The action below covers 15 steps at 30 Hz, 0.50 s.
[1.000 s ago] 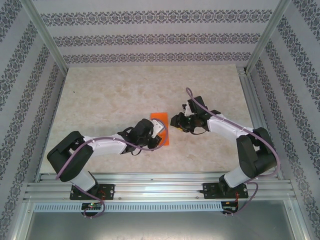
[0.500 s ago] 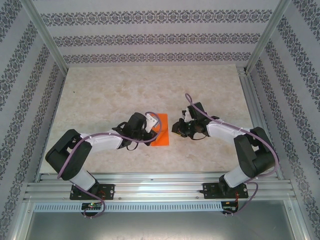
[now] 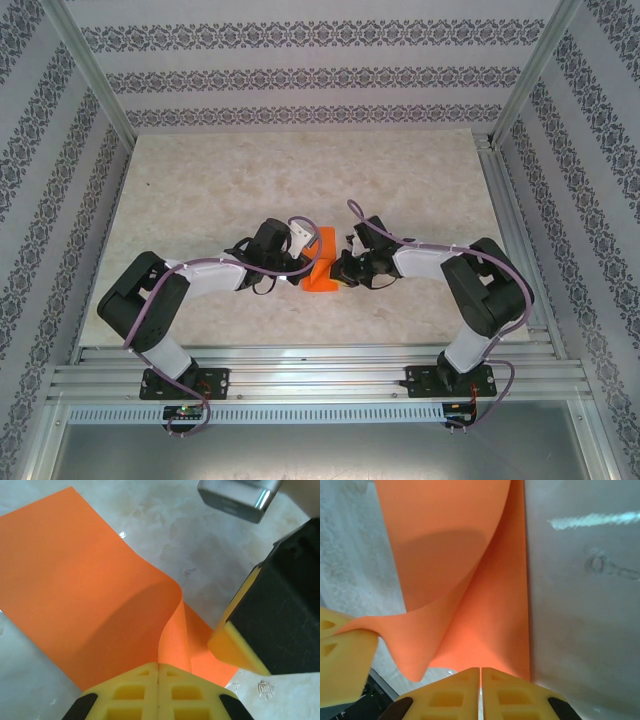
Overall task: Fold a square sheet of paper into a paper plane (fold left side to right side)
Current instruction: Fold the triangle a second time at the center of the table.
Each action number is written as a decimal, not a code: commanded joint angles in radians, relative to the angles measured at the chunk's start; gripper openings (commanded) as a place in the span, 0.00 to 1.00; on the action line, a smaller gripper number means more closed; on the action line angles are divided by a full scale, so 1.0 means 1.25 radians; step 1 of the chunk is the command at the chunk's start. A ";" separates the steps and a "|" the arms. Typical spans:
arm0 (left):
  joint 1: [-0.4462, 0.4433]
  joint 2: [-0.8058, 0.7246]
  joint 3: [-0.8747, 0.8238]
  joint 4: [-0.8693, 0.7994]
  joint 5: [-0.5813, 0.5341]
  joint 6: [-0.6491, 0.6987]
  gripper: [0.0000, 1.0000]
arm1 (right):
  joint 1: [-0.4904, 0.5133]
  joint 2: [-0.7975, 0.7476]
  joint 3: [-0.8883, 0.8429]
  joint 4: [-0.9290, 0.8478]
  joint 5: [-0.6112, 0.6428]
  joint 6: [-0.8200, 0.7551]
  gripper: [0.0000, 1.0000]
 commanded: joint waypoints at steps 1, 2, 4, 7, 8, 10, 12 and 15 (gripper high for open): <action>0.011 0.005 -0.005 0.027 0.000 0.008 0.00 | 0.015 0.020 0.004 0.019 0.008 0.012 0.10; 0.013 0.003 -0.008 0.025 -0.001 0.008 0.00 | 0.017 0.024 0.005 0.018 0.009 0.011 0.10; 0.017 -0.002 -0.012 0.020 -0.006 0.006 0.00 | 0.019 0.030 0.008 0.012 0.012 0.009 0.10; 0.025 -0.006 -0.014 0.010 -0.012 0.008 0.00 | 0.024 0.038 0.017 -0.009 0.022 -0.003 0.10; 0.028 -0.005 -0.013 0.005 -0.012 0.010 0.00 | 0.024 0.040 0.021 -0.021 0.026 -0.010 0.10; 0.031 -0.001 -0.013 0.000 -0.010 0.012 0.00 | 0.026 0.044 0.029 -0.043 0.033 -0.024 0.10; 0.031 0.004 -0.016 -0.003 -0.008 0.013 0.00 | 0.027 0.047 0.032 -0.050 0.035 -0.029 0.10; 0.033 0.011 -0.019 -0.001 -0.015 0.014 0.00 | 0.029 0.052 0.035 -0.055 0.035 -0.034 0.10</action>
